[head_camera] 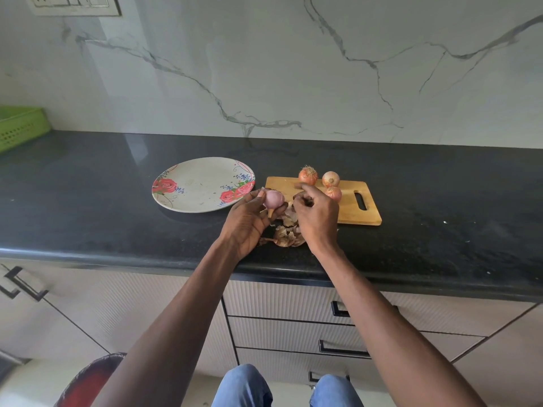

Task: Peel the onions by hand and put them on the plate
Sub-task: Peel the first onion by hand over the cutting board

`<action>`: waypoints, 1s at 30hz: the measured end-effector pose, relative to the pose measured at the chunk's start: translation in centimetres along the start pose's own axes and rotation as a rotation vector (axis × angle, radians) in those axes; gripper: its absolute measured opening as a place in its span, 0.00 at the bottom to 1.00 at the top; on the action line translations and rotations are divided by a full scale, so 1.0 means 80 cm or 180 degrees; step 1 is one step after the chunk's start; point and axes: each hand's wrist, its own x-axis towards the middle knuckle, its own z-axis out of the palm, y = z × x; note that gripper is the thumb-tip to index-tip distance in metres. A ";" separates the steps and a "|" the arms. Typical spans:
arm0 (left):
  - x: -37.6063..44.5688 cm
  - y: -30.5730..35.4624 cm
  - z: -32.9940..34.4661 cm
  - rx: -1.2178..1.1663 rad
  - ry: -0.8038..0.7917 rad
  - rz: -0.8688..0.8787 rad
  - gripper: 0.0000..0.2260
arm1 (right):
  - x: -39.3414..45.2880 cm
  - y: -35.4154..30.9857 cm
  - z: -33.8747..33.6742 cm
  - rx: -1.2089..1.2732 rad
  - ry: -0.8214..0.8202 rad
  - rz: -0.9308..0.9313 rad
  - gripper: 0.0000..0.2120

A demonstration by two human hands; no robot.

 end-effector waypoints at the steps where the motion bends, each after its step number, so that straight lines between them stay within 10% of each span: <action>1: 0.000 0.000 -0.001 -0.0023 0.0061 0.0004 0.07 | 0.000 0.002 0.002 -0.0015 -0.0049 -0.0038 0.10; 30: 0.001 -0.002 -0.002 0.0615 0.0085 0.0105 0.03 | -0.006 0.005 0.012 -0.0685 0.0018 -0.1116 0.10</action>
